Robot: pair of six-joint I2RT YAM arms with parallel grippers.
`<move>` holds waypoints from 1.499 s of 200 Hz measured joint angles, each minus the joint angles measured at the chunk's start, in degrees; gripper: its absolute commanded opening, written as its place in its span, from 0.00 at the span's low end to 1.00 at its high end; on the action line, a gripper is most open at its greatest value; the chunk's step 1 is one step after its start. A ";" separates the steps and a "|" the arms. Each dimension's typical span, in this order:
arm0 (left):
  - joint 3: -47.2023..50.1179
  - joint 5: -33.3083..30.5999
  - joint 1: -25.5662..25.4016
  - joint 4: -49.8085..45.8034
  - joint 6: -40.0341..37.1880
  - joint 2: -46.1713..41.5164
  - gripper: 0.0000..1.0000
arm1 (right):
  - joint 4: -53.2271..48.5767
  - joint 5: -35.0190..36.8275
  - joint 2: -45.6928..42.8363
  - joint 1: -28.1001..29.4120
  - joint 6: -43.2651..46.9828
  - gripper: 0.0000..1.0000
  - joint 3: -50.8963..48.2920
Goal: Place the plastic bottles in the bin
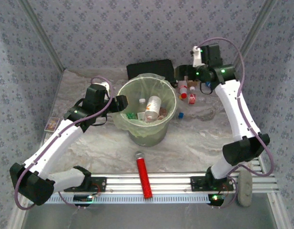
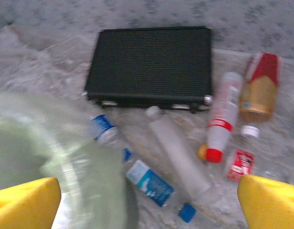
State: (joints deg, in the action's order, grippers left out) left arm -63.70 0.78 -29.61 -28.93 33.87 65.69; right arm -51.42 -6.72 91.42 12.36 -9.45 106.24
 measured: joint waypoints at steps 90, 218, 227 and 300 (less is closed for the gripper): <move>0.00 0.00 0.00 0.00 0.02 0.00 0.76 | 21.40 -4.31 5.01 -18.23 -28.65 1.00 -15.32; 0.00 -0.02 0.00 0.02 0.00 0.00 0.76 | 49.92 4.00 25.07 -19.82 -67.58 1.00 -24.26; 0.00 -0.07 0.00 0.00 0.00 0.00 0.76 | 50.34 4.37 26.03 -19.76 -69.29 1.00 -24.26; 0.00 -0.20 0.00 0.00 -0.13 0.02 0.76 | 53.46 5.51 32.98 -19.74 -76.26 1.00 -20.20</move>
State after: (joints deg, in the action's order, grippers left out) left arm -63.70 0.58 -29.61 -28.93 33.74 65.71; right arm 2.04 -1.21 124.40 -7.38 -85.71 86.04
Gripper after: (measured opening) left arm 0.758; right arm 0.998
